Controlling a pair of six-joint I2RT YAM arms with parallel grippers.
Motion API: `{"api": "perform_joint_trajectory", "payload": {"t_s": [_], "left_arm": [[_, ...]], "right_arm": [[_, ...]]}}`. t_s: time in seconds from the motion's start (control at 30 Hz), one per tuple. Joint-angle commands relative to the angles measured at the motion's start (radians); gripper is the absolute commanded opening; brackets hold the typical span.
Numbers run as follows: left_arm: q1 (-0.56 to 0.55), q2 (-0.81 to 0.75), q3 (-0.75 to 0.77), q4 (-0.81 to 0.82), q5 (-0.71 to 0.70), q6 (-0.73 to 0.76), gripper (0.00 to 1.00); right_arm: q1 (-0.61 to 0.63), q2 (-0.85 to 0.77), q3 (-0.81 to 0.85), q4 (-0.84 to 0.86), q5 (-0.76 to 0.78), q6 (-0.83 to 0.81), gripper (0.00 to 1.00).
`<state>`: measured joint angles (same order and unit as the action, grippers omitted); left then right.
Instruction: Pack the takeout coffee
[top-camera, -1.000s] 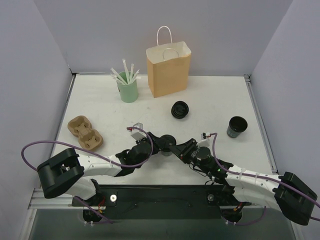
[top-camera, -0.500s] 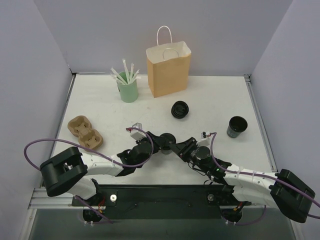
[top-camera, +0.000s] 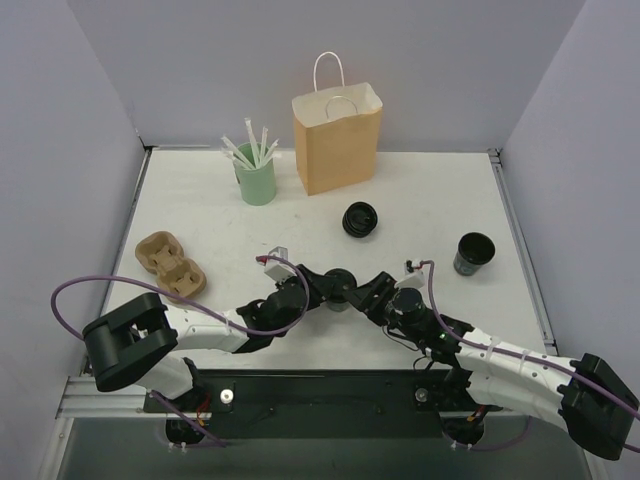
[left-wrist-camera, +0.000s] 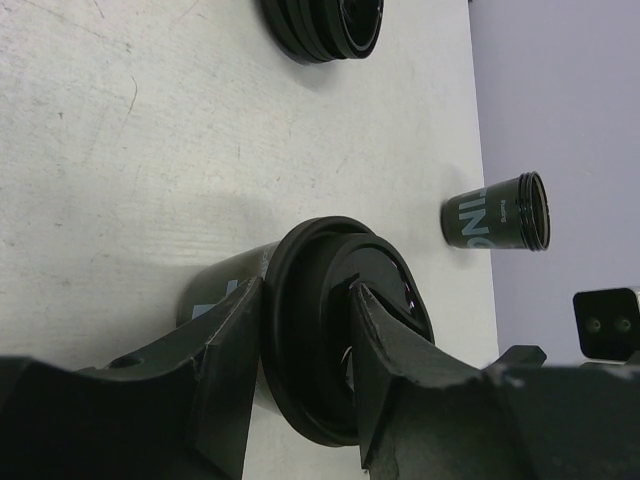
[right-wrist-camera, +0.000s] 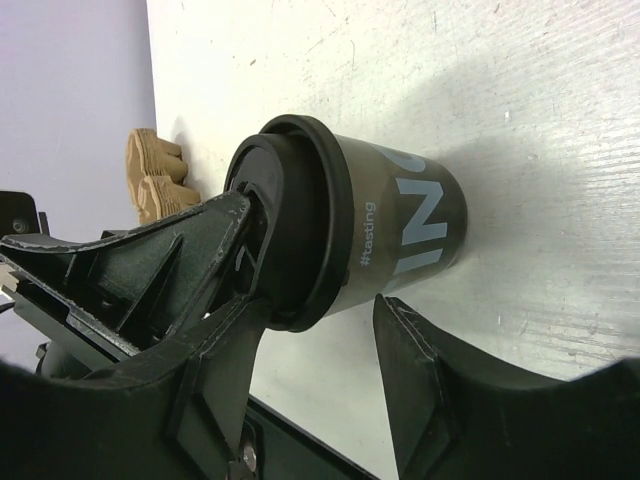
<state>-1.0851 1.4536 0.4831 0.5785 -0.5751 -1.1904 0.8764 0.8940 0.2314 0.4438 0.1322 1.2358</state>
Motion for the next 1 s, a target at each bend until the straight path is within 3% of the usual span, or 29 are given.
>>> {"api": "perform_joint_trajectory", "payload": {"t_s": [0.0,0.1,0.2,0.73,0.97], "left_arm": [[-0.029,0.059,-0.044,-0.284,0.116,0.029,0.46],[-0.030,0.057,-0.040,-0.295,0.113,0.029,0.46],[-0.029,0.056,-0.038,-0.299,0.110,0.029,0.46],[-0.032,0.057,-0.029,-0.318,0.107,0.026,0.46],[-0.033,0.057,-0.021,-0.324,0.106,0.028,0.46]], "right_arm": [[-0.005,-0.015,0.040,-0.007,0.007,-0.013,0.50],[-0.005,-0.032,0.034,-0.002,0.007,-0.009,0.43],[-0.004,-0.052,0.022,-0.001,0.010,-0.004,0.42],[-0.008,-0.073,0.025,-0.089,0.063,0.017,0.53],[-0.059,0.020,0.010,0.027,0.001,0.028,0.51]]}}
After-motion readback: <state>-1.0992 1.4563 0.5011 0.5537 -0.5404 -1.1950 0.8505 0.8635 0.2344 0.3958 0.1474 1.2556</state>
